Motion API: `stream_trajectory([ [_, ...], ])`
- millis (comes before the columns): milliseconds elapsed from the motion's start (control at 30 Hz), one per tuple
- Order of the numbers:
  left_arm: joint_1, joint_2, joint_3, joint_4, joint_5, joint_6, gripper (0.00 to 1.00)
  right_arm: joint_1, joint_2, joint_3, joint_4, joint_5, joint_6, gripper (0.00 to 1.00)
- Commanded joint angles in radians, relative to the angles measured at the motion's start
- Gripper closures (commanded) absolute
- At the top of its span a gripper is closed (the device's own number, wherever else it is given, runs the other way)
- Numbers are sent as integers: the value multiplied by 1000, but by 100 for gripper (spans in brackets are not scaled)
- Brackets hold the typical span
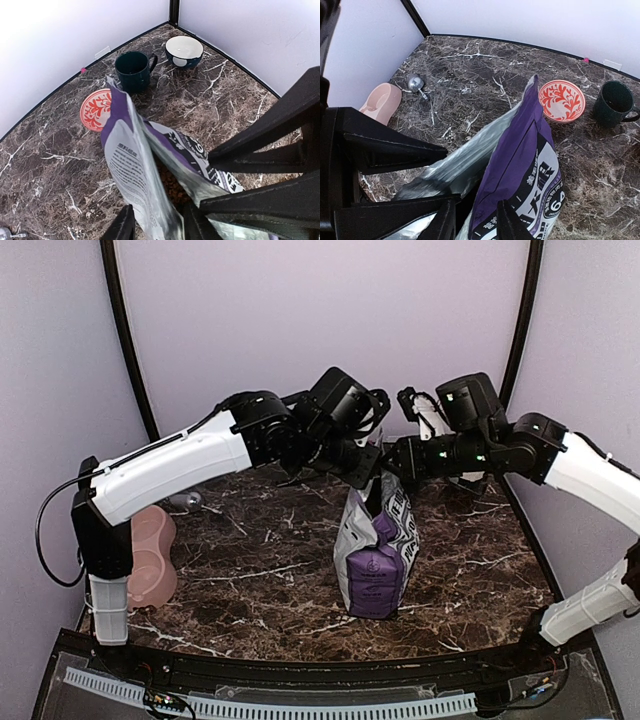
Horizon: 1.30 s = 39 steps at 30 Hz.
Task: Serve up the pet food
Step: Open the seal of the pet food bag.
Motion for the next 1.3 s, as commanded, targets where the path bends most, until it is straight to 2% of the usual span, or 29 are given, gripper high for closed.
stream_trajectory([
  [0, 16, 2, 25, 40, -13, 31, 63, -5, 42, 38, 22, 24, -10, 70],
  [233, 35, 17, 23, 80, 1, 53, 70, -29, 89, 53, 32, 29, -26, 71],
  [433, 38, 25, 21, 82, 1, 58, 92, -35, 86, 32, 44, 26, -32, 97],
  [500, 38, 24, 22, 72, -15, 51, 100, -38, 75, 21, 41, 20, -33, 100],
  [533, 38, 23, 23, 65, -20, 49, 100, -40, 67, 17, 37, 18, -32, 100],
  [800, 38, 0, 33, -20, -79, 28, 100, -45, -32, 31, -64, 78, -23, 100],
  [1033, 38, -28, 4, 25, -65, 34, 100, -51, -47, 29, -54, 56, -24, 100],
  [1100, 38, -27, 2, 44, -47, 37, 95, -51, -34, 35, -43, 40, -24, 100],
  [1200, 38, -21, 2, 71, -30, 47, 80, -51, -11, 50, -26, 35, -31, 86],
  [1267, 38, -17, 1, 94, -8, 62, 72, -52, 8, 63, -19, 37, -38, 77],
])
